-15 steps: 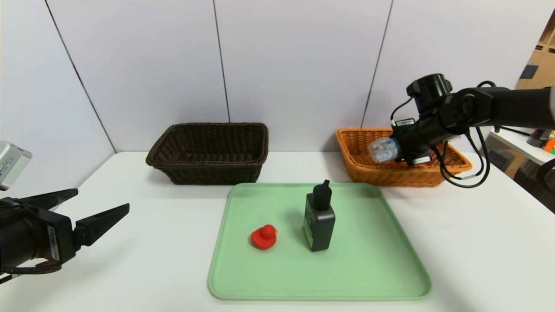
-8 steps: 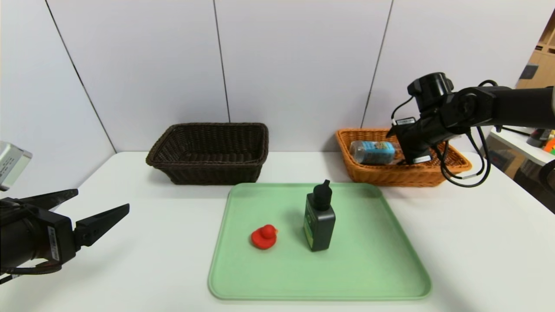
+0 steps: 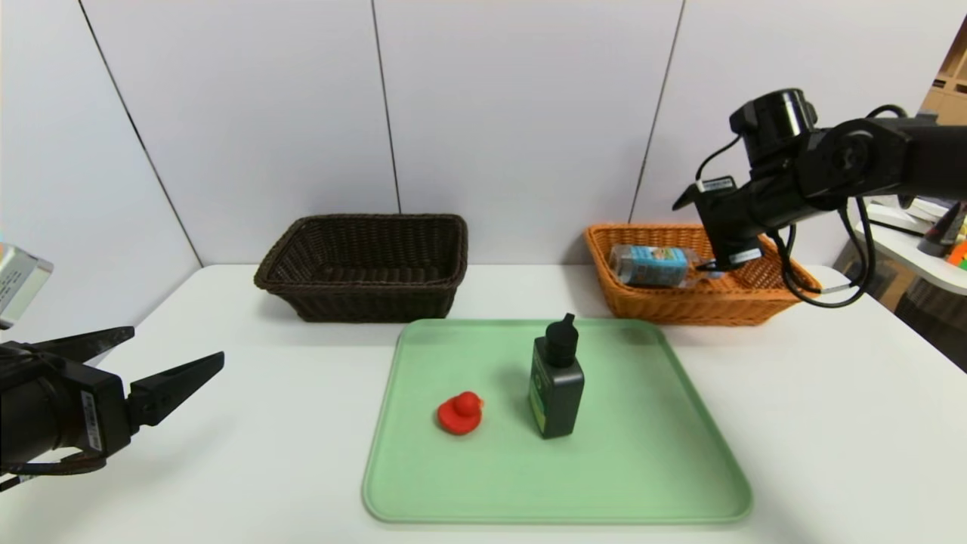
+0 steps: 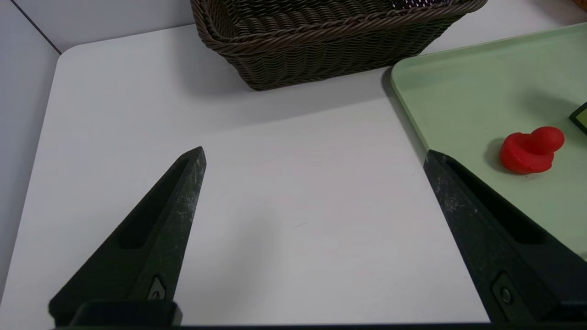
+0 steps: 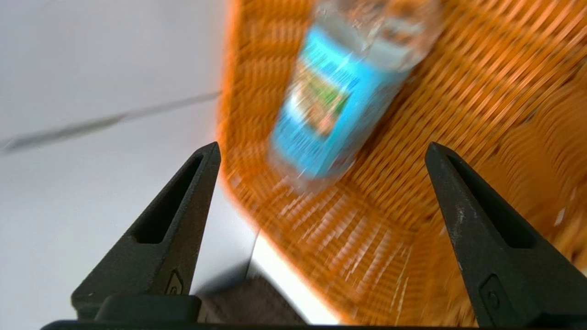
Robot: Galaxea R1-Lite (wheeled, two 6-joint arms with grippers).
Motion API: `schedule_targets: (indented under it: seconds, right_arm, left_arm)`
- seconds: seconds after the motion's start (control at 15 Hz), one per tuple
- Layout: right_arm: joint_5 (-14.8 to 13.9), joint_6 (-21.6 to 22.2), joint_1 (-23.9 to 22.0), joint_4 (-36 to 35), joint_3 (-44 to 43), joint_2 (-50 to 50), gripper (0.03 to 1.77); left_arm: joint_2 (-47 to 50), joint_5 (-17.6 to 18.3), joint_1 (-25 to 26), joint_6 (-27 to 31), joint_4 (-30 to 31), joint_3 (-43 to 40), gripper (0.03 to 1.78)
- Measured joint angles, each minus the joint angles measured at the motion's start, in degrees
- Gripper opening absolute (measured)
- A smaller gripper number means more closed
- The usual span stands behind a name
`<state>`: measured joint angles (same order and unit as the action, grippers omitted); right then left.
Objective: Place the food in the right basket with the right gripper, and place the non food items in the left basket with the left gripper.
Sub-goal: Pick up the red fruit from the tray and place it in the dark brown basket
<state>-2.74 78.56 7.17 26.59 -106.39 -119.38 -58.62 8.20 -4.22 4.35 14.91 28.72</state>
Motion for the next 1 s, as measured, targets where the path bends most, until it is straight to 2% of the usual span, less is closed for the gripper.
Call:
schedule_targets:
  seconds: [0.27, 0.4, 0.8, 1.0]
  right_arm:
    - [-1.19, -7.14, 4.43, 4.61, -2.73, 7.91, 1.61]
    - [-2.32, -13.02, 6.63, 6.13, -2.99, 12.43, 1.64]
    - [-8.0, -35.54, 15.57, 6.95, 5.01, 26.28, 1.67]
    - [-8.45, -47.88, 18.74, 6.86, 11.93, 33.26, 1.69]
  left_arm:
    - [0.26, -0.05, -0.02, 0.02, -0.04, 0.41, 1.69]
    - [0.72, -0.07, -0.02, 0.07, -0.13, 0.49, 1.69]
    - [4.27, 0.0, -0.1, 0.22, -5.0, 0.49, 1.69]
    - [6.97, 0.06, -0.1, 0.46, -8.24, 1.1, 1.69]
